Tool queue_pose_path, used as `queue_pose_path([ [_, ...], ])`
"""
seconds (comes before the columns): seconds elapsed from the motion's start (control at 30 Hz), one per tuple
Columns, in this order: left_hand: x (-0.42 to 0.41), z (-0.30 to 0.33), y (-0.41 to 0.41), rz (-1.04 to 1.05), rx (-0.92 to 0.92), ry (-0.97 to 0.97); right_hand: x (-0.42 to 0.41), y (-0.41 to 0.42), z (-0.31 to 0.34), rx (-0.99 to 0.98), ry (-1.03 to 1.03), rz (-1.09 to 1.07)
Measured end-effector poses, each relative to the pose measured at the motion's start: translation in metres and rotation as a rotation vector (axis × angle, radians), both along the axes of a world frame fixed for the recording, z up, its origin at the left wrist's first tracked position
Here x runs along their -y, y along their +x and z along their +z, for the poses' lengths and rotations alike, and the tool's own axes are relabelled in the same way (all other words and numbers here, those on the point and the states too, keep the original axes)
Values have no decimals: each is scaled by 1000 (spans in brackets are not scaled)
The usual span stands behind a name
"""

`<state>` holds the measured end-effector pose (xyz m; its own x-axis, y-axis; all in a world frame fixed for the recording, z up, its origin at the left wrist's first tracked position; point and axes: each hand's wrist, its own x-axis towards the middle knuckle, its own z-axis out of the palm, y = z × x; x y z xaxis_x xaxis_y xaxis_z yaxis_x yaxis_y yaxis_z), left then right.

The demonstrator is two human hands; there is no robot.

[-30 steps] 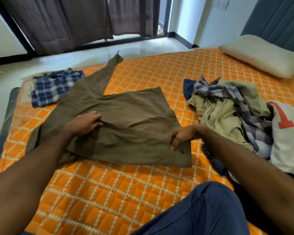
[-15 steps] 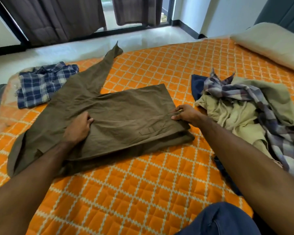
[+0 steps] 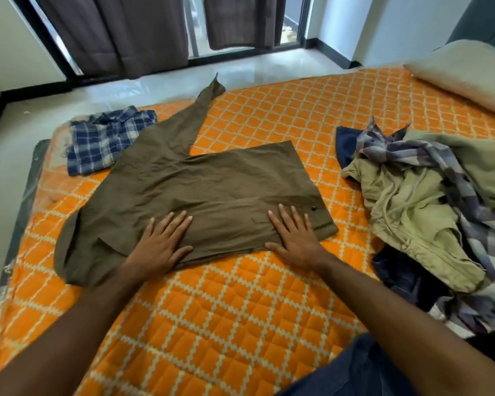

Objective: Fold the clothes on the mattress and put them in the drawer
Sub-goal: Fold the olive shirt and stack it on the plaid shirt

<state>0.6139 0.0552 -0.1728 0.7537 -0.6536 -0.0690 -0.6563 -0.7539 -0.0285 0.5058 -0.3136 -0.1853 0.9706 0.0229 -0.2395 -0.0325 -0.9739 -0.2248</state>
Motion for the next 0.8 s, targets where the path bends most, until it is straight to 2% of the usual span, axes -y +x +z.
queue_pose_path([
  [0.1, -26, -6, -23, 211, -91, -61, -2, -12, 5, -44, -40, -64],
  [0.23, -39, -2, -30, 381, -126, -108, -7, -11, 18, -72, -94, -57],
  [0.3, -33, 11, -30, 361, -71, -154, -22, -4, 28, -5, -94, 47],
  [0.4, -17, 24, -24, 191, 62, -135, -59, 19, 47, 141, 15, 237],
  [0.53, -24, 14, -6, 455, -59, -320, -123, 68, 51, 236, 139, 361],
  [0.7, -55, 10, 6, 411, 84, -343, -169, 127, 50, 215, 357, 119],
  [0.8, -65, 22, 10, 511, 207, -331, -178, 151, 54, 163, 299, -6],
])
